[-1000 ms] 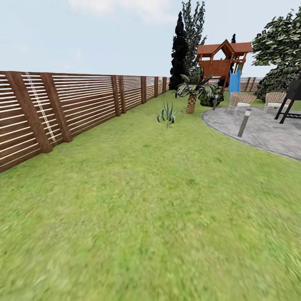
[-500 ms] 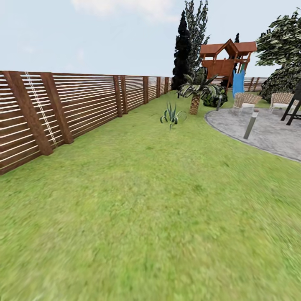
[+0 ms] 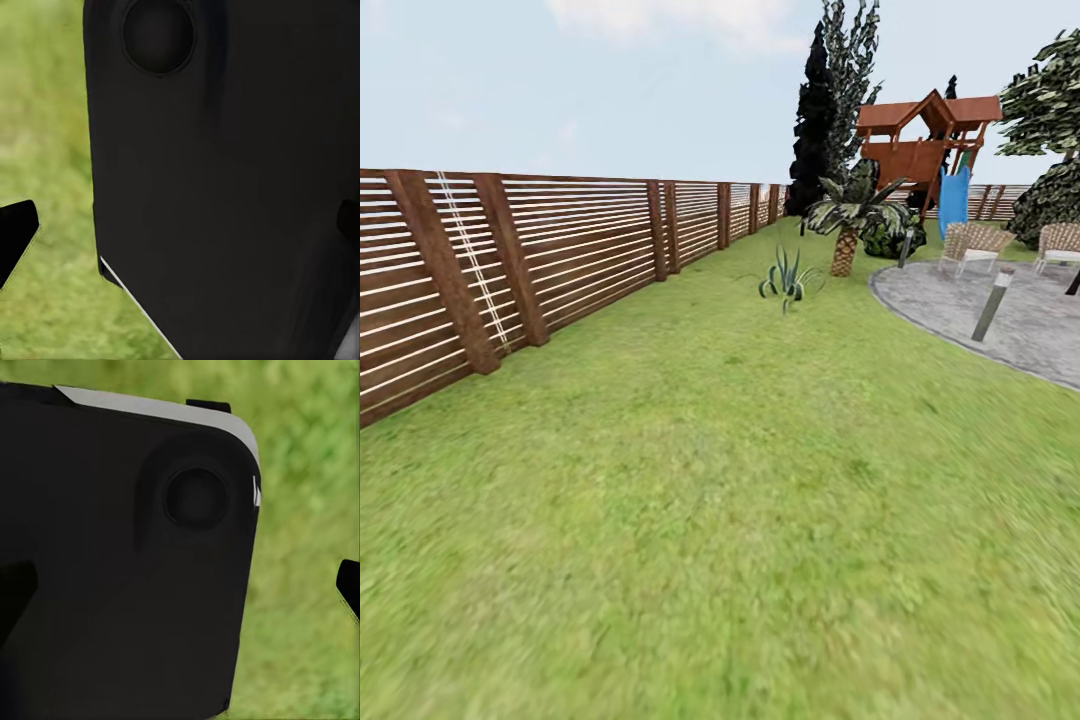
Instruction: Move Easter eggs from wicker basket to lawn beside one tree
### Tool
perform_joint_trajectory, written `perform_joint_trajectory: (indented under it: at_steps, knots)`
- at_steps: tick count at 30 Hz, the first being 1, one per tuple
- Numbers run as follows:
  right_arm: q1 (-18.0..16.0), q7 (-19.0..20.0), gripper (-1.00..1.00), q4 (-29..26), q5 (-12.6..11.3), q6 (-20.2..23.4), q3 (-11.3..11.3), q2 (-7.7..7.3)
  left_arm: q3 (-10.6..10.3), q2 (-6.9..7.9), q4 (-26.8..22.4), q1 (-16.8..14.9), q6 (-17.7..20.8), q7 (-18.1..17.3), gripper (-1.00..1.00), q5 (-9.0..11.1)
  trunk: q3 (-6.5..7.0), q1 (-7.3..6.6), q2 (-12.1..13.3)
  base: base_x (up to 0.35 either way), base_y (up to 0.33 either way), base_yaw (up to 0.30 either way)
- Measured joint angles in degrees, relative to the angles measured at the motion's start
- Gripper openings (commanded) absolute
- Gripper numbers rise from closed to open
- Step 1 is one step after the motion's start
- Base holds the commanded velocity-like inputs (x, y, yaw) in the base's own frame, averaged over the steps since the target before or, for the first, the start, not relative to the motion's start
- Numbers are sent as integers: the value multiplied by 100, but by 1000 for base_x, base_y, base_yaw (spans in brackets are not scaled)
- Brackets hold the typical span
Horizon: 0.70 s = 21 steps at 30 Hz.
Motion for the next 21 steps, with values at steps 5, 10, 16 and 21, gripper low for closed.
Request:
perform_joint_trajectory:
  at_steps: [5, 10, 16, 21]
  knots:
    - [0, 0, 100, 1, -13, -25, 0, 12, 14, 6, 0, 0, 0, 0, 100, 0, 0, 0, 0, 317, 100, 0]
    - [0, 0, 100, -83, -8, -66, 1, 33, 11, 19, -11, -2, 0, -5, 100, 0, 0, 0, 0, 319, 96, 0]
    - [-2, 0, 100, -220, -18, -139, 0, 7, 11, 42, -27, -64, 1, -5, 100, 0, 1, 0, 0, 324, 76, 0]
    - [0, 0, 100, -218, -29, -141, -14, -7, 10, 43, -28, -68, 0, -7, 100, 0, 1, 0, 0, 325, 72, 0]
